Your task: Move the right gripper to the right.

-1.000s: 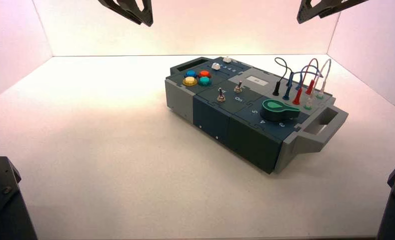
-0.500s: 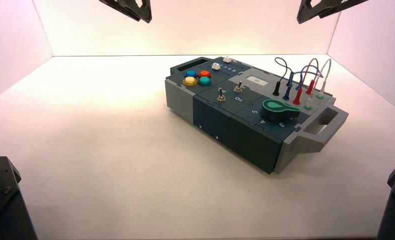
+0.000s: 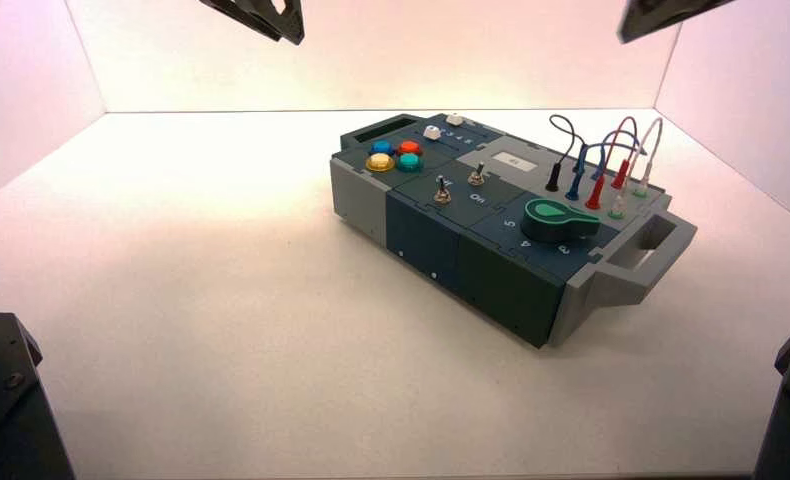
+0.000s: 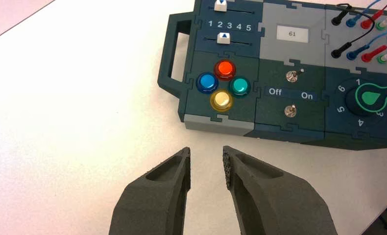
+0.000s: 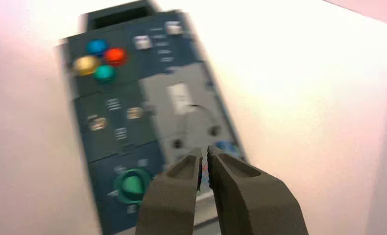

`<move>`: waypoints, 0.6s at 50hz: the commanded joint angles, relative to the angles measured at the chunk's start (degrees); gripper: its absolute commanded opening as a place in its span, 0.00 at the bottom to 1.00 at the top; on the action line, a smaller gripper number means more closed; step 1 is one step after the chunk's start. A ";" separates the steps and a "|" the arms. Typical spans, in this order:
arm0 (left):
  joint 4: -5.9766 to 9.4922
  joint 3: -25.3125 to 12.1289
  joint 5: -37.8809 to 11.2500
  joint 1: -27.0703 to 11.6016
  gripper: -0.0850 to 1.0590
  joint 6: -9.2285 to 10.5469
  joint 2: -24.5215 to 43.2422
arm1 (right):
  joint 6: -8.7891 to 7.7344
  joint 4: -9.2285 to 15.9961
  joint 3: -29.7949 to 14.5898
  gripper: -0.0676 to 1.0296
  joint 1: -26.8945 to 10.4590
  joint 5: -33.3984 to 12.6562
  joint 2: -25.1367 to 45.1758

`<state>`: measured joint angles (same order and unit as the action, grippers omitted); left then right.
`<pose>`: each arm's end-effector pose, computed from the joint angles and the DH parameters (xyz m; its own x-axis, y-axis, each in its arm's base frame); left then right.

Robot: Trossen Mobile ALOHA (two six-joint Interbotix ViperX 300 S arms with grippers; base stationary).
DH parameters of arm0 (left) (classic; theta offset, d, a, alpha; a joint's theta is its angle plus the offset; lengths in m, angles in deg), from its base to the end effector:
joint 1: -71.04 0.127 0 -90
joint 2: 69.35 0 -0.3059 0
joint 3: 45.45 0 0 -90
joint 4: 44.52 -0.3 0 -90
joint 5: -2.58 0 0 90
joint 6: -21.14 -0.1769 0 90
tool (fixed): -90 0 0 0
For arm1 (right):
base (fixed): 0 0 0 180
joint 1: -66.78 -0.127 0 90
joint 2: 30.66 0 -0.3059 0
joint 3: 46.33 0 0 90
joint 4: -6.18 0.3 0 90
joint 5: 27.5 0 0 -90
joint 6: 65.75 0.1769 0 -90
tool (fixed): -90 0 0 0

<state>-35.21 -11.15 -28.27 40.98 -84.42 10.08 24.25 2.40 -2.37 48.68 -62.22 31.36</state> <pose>0.2709 -0.1738 0.1639 0.4624 -0.3635 -0.8087 0.6287 0.7776 0.0100 0.2463 0.0735 0.1779 0.6140 0.1612 -0.7726 -0.3273 0.9428 -0.0634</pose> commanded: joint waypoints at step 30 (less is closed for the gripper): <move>-0.09 -0.44 0.35 -0.09 0.41 -0.79 -1.14 | 0.44 0.79 -2.02 0.25 33.31 1.32 -0.26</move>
<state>-35.30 -11.06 -28.27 40.98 -84.86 9.82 24.43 3.10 -2.81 77.95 -61.16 31.45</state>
